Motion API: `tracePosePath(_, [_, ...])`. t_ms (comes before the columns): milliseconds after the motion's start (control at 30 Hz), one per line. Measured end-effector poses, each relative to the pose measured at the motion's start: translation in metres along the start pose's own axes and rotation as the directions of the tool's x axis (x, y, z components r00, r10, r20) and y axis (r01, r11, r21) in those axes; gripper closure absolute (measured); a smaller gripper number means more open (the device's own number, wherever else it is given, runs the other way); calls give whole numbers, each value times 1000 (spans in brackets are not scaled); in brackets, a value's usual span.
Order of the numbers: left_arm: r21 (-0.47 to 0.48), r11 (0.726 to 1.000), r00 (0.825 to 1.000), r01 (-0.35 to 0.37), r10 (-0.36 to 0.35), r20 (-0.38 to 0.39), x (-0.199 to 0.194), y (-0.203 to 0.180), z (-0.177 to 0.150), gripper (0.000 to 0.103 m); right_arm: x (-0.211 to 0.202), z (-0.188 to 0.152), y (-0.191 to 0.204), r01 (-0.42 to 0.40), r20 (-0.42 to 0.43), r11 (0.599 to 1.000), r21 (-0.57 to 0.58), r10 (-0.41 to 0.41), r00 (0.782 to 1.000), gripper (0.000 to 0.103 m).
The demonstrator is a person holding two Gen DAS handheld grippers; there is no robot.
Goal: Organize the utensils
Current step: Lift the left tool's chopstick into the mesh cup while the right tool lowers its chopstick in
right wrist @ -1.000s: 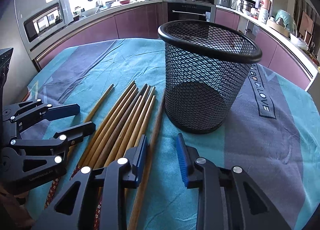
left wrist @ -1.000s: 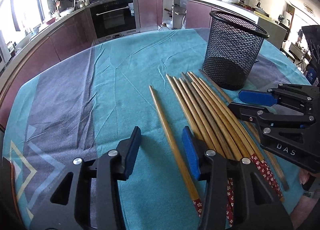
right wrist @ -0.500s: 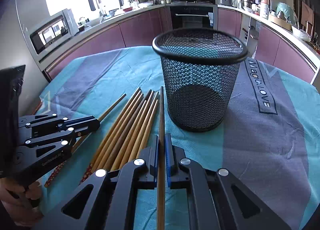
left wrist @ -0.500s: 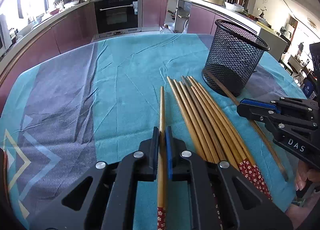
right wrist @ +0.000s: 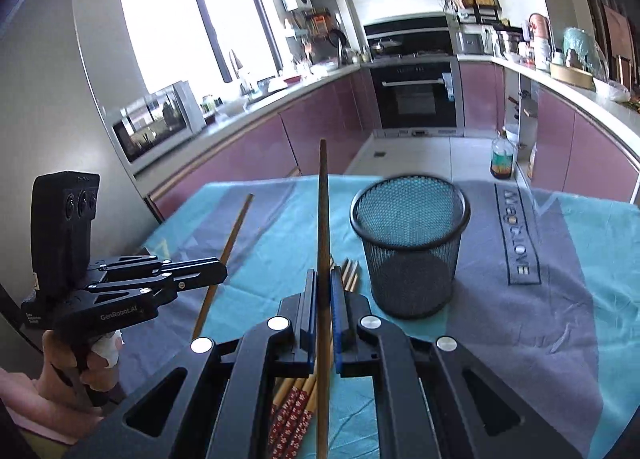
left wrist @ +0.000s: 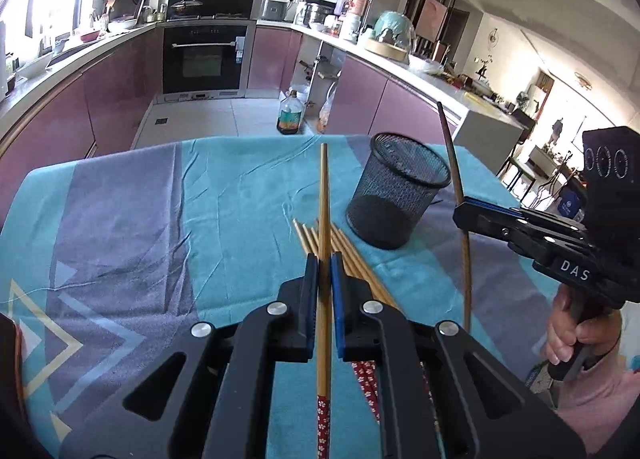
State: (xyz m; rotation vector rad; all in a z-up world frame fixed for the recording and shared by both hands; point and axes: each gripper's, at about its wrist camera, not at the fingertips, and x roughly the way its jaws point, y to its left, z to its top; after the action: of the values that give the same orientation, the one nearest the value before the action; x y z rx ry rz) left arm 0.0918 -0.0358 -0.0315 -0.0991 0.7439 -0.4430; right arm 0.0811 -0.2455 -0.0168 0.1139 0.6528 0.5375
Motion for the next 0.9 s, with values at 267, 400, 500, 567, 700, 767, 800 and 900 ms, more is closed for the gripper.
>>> tracePosePath(267, [20, 996, 986, 91, -92, 139, -51, -13, 33, 96, -28, 26, 2, -22, 117, 999, -35, 26, 993, 98])
tracePosePath(400, [22, 994, 971, 106, -108, 211, -71, -22, 55, 96, -36, 41, -2, -29, 156, 998, -48, 36, 987, 98])
tracePosePath(500, [24, 993, 962, 113, -115, 249, -76, -27, 71, 96, -40, 52, -3, -21, 181, 998, -59, 31, 983, 98])
tracePosePath(567, [26, 992, 955, 124, -126, 267, -78, -33, 85, 96, -44, 60, -5, -13, 201, 998, -66, 26, 979, 98])
tracePosePath(700, [45, 989, 944, 140, -147, 296, -84, -49, 110, 96, -52, 78, -9, 14, 249, 996, -83, 7, 969, 98])
tracePosePath(767, [60, 989, 938, 134, -146, 313, -84, -58, 121, 96, -55, 85, -12, 33, 271, 996, -88, -8, 963, 98])
tracePosePath(800, [64, 989, 937, 135, -149, 317, -82, -61, 127, 96, -56, 90, -15, 44, 282, 995, -88, -17, 959, 98])
tracePosePath(900, [72, 987, 932, 145, -160, 326, -78, -69, 139, 96, -58, 98, -24, 69, 306, 994, -83, -41, 951, 98])
